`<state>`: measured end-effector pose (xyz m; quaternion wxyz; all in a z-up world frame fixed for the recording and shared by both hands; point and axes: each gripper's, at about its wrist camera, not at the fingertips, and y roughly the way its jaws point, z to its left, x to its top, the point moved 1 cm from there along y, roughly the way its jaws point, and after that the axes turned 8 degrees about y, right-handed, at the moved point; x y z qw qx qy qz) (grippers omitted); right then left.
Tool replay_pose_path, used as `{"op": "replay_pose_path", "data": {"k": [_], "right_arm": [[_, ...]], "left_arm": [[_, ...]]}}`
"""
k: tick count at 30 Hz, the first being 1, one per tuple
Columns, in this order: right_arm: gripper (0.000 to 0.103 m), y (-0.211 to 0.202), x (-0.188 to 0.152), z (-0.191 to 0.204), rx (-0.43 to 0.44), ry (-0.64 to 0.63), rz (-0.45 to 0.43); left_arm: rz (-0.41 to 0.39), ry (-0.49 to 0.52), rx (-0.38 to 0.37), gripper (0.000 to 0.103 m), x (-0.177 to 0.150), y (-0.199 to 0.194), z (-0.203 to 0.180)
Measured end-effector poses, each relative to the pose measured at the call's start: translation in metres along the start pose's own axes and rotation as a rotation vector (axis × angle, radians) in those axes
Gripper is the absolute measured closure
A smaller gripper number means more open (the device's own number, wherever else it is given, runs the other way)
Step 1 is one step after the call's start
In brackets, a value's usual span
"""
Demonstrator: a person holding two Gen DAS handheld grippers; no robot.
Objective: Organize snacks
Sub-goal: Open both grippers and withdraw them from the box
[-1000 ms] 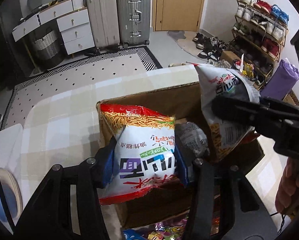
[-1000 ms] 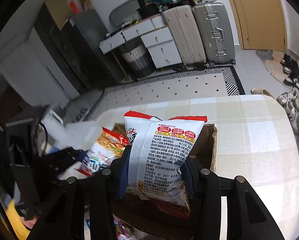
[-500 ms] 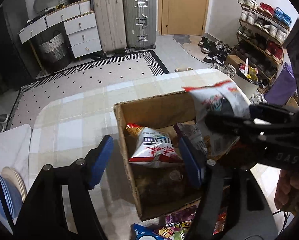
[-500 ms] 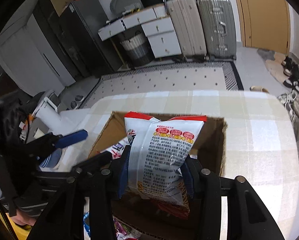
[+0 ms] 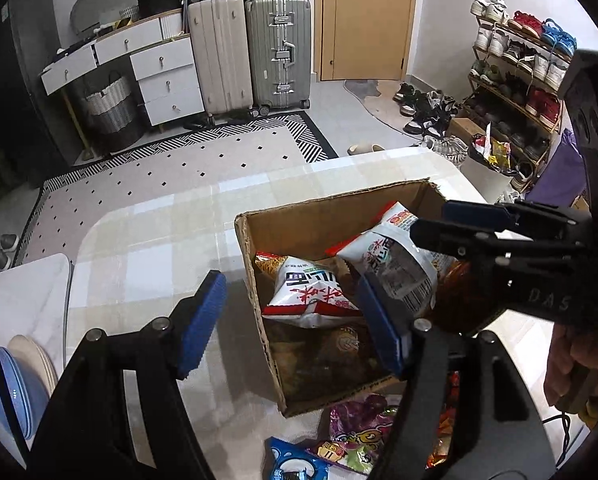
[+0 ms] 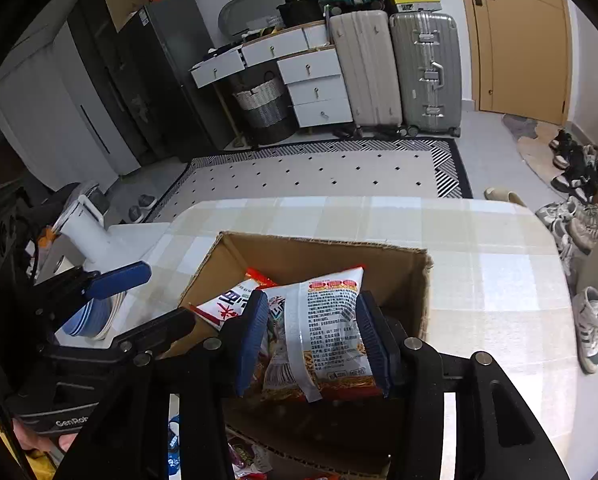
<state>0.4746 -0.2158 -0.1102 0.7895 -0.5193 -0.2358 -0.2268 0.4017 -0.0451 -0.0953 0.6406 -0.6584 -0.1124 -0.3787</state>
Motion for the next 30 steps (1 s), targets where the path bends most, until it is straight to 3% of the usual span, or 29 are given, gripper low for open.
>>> {"op": "replay_pose_path", "data": {"k": [6, 11, 20, 30], "right_arm": [[0.055, -0.029, 0.0, 0.002, 0.017, -0.001, -0.056], [0.055, -0.059, -0.004, 0.012, 0.028, -0.014, -0.088], [0.053, -0.124, -0.026, 0.043, 0.058, -0.071, -0.148], [0.032, -0.225, -0.078, 0.085, 0.075, -0.157, -0.312]], "left_arm": [[-0.015, 0.008, 0.005, 0.036, -0.001, -0.024, -0.008], [-0.041, -0.002, 0.017, 0.029, -0.004, -0.053, -0.012], [-0.115, 0.007, 0.033, 0.025, -0.012, -0.133, -0.034], [-0.214, -0.017, 0.049, 0.021, -0.04, -0.253, -0.055]]}}
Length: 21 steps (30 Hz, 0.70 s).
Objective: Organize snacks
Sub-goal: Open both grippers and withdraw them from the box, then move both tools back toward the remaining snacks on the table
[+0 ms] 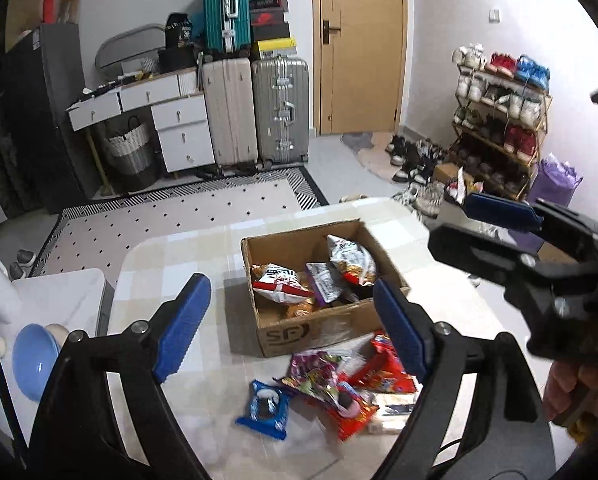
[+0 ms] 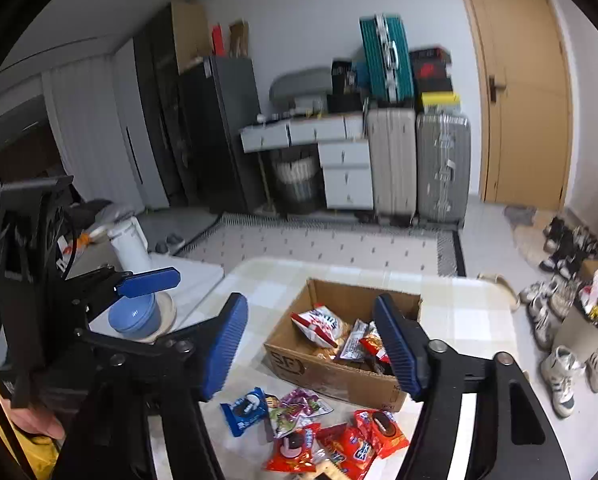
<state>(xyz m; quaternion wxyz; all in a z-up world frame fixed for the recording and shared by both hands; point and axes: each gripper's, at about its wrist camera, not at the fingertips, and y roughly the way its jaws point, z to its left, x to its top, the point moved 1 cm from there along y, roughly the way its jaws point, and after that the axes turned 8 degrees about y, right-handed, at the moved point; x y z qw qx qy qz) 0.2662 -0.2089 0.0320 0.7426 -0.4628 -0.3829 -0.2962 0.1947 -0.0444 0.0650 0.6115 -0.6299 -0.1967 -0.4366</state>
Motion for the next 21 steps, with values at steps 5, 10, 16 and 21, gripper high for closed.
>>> {"op": "replay_pose_path", "data": {"k": [5, 10, 16, 21], "right_arm": [[0.021, -0.052, -0.024, 0.016, 0.039, 0.017, -0.076], [0.013, -0.098, -0.054, 0.035, 0.056, -0.003, -0.115], [0.003, -0.146, -0.088, 0.047, 0.089, -0.012, -0.177], [0.001, -0.177, -0.116, 0.052, 0.101, -0.039, -0.214]], "left_arm": [[-0.09, -0.017, 0.04, 0.007, -0.014, -0.074, -0.005], [-0.193, -0.031, 0.081, 0.001, -0.045, -0.145, -0.01], [-0.242, -0.057, 0.087, 0.001, -0.089, -0.205, -0.015], [-0.285, -0.078, 0.135, 0.001, -0.128, -0.233, -0.018]]}}
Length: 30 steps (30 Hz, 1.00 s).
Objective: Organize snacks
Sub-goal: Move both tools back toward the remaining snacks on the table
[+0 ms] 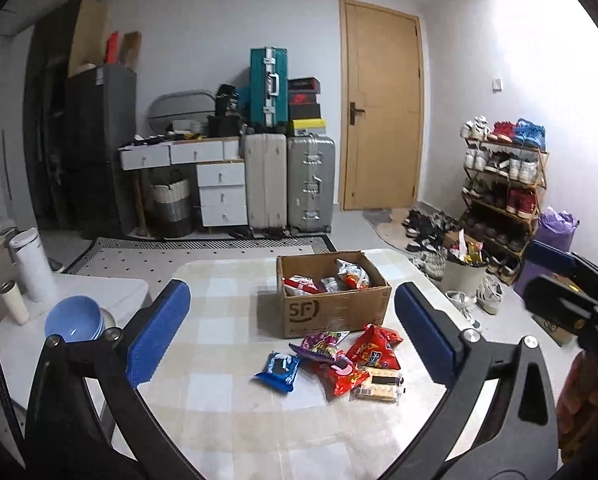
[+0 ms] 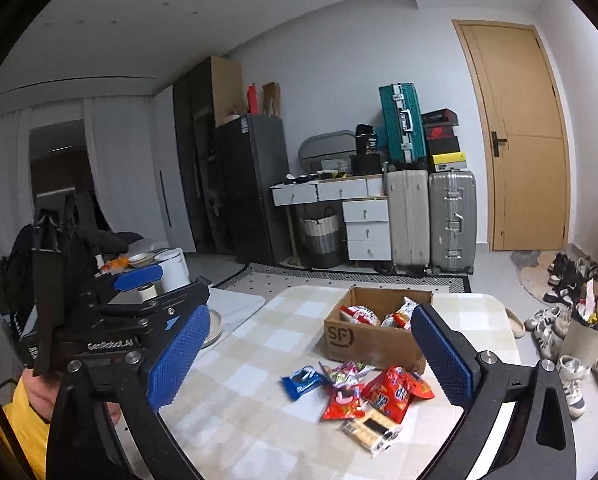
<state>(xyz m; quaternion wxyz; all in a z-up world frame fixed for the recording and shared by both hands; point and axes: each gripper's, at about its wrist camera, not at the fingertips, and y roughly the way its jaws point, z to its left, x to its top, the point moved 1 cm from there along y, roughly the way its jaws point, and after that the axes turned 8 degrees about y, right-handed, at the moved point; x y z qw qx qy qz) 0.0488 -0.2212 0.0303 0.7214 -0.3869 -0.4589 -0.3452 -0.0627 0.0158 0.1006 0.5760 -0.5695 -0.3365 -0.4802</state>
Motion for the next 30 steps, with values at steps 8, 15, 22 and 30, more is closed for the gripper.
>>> {"op": "replay_pose_path", "data": {"k": [8, 15, 22, 30], "right_arm": [[0.001, -0.019, -0.038, -0.012, -0.052, 0.026, 0.003], [0.001, 0.0, -0.082, -0.032, -0.105, 0.083, 0.09], [0.001, 0.037, -0.101, -0.052, -0.103, 0.133, 0.158], [0.001, 0.081, -0.122, -0.072, -0.102, 0.168, 0.235]], "left_arm": [[-0.025, 0.017, 0.021, 0.001, -0.049, -0.017, -0.009], [0.132, 0.026, -0.015, 0.001, -0.11, 0.033, -0.019], [0.24, 0.007, -0.029, 0.001, -0.142, 0.096, -0.016], [0.356, -0.014, -0.043, 0.001, -0.159, 0.185, -0.001]]}}
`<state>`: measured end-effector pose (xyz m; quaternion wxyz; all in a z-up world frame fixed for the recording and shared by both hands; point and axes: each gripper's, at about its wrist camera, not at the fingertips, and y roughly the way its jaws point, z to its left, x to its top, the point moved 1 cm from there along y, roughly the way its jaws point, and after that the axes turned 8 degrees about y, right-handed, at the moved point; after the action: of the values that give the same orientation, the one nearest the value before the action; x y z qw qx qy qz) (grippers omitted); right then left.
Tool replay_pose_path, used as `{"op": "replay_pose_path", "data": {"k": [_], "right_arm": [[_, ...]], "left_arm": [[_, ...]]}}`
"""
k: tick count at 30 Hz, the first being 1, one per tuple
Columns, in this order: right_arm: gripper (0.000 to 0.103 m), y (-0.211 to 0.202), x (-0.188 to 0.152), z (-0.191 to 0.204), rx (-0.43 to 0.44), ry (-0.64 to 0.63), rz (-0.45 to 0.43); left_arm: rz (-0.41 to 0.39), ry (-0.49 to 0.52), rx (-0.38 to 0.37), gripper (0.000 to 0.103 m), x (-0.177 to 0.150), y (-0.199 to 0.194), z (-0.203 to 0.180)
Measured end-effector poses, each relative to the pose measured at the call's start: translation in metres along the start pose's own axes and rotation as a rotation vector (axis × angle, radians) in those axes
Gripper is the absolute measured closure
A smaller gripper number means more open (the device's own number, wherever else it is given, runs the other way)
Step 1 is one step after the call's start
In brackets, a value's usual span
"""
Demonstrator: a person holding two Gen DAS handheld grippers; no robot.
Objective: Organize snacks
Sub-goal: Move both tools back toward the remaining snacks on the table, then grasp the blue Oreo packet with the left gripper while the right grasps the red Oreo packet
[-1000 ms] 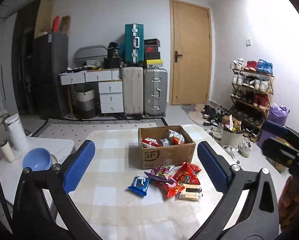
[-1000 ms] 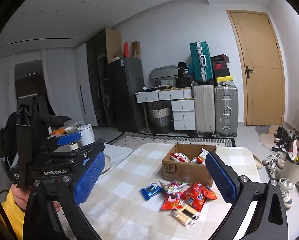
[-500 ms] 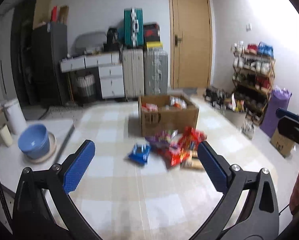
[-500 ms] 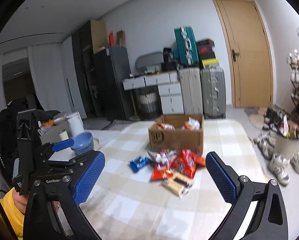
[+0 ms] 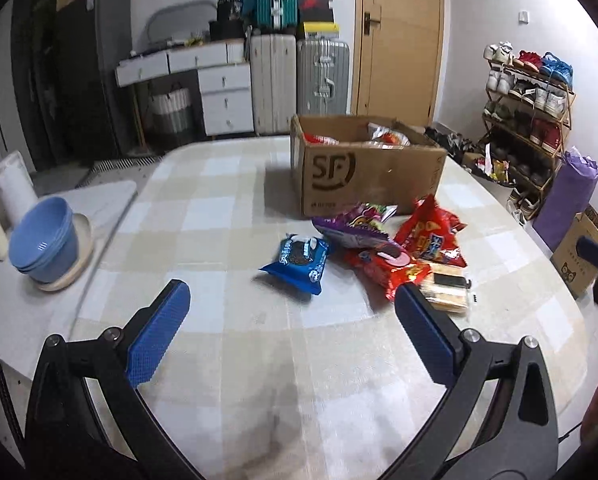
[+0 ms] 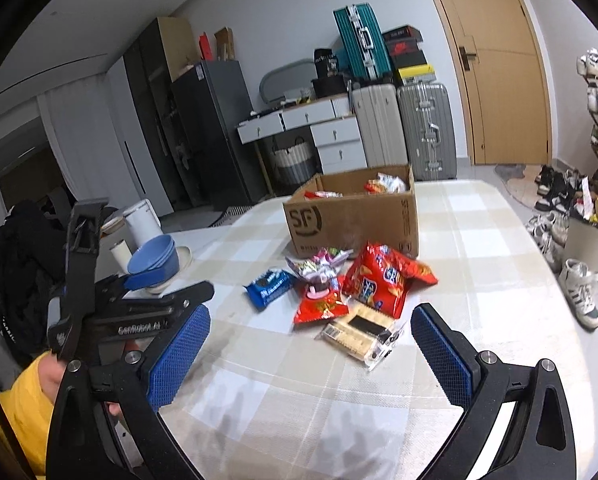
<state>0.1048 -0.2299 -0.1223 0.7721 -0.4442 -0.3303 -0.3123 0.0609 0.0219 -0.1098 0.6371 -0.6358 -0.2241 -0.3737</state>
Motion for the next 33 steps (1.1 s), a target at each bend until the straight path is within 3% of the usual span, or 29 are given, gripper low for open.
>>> {"op": "replay_pose_path", "data": {"k": [15, 24, 28, 29, 31, 33], "right_arm": [[0.001, 0.107, 0.009, -0.03, 0.032, 0.08, 0.133], [0.001, 0.139, 0.007, -0.033, 0.037, 0.093, 0.166], [0.001, 0.148, 0.003, -0.038, 0.037, 0.114, 0.185], [0.001, 0.15, 0.002, -0.04, 0.036, 0.121, 0.192], [0.001, 0.15, -0.001, -0.04, 0.038, 0.13, 0.2], [0.001, 0.151, -0.002, -0.041, 0.037, 0.136, 0.199]], "left_arm": [[0.135, -0.027, -0.03, 0.001, 0.02, 0.132, 0.012], [0.223, -0.026, -0.069, 0.003, 0.023, 0.194, 0.026], [0.237, -0.026, -0.08, 0.015, 0.02, 0.211, 0.032], [0.231, -0.023, -0.076, 0.028, 0.019, 0.212, 0.033], [0.214, 0.011, -0.028, 0.045, 0.02, 0.214, 0.031], [0.201, 0.023, -0.037, 0.053, 0.021, 0.215, 0.031]]}}
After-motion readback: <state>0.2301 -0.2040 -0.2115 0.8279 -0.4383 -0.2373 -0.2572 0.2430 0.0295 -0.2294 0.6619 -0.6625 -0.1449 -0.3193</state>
